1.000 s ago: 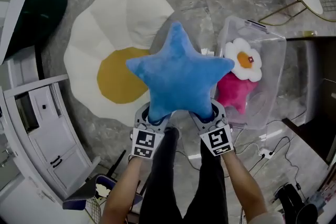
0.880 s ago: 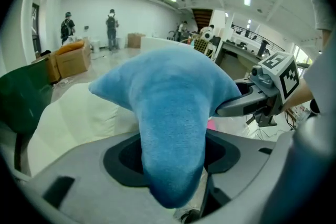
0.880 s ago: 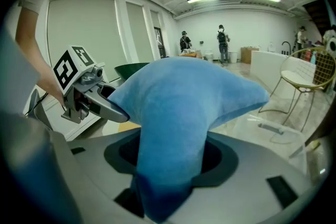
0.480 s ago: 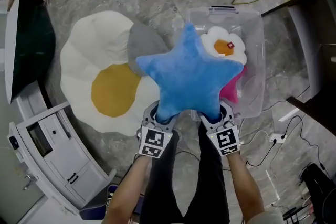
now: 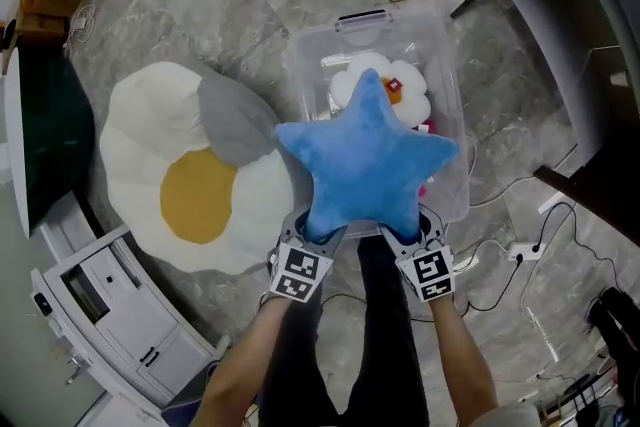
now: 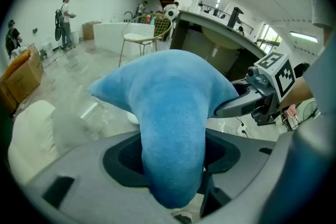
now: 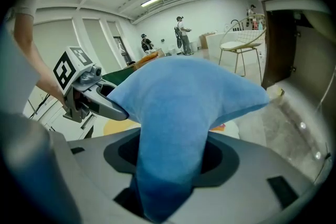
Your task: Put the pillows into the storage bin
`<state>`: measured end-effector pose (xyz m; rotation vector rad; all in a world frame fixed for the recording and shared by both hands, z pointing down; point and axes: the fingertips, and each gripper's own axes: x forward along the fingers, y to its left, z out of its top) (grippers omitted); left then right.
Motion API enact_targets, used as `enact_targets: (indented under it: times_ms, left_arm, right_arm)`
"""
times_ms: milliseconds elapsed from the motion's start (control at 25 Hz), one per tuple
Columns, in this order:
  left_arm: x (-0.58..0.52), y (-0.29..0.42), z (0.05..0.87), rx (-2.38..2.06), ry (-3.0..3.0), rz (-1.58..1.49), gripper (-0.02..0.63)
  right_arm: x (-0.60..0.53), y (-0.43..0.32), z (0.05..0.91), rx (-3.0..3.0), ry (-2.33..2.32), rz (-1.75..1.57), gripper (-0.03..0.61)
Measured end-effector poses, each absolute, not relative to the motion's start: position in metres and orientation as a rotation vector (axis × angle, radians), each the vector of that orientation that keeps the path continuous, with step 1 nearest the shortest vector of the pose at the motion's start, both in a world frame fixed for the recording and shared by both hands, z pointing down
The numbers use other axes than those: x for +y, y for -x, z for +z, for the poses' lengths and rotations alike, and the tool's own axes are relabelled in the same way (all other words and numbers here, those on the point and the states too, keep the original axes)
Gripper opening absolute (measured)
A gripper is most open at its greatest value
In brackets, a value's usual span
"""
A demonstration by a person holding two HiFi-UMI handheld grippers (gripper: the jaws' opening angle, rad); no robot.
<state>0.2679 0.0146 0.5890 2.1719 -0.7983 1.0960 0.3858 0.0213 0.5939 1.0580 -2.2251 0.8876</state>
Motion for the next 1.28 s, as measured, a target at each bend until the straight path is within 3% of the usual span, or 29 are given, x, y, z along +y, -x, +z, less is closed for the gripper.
enact_targets:
  times_ms: [360,1000,1280]
  left_arm:
    - [0.020,-0.335,0.653,-0.678,-2.021,1.149,0.262]
    - [0.023,-0.325,0.736,-0.708,-1.780,1.202,0.272]
    - [0.030,-0.319,0.734,-0.793,-1.691,1.116,0.279]
  right_arm:
    - [0.031,-0.452,0.662,-2.109,-0.978,1.084,0.256]
    - [0.025,-0.447,0.761,-1.978,-0.816,1.257,0.276]
    - [0.043,-0.455,0.790,-1.828,-0.768,1.308,0.362]
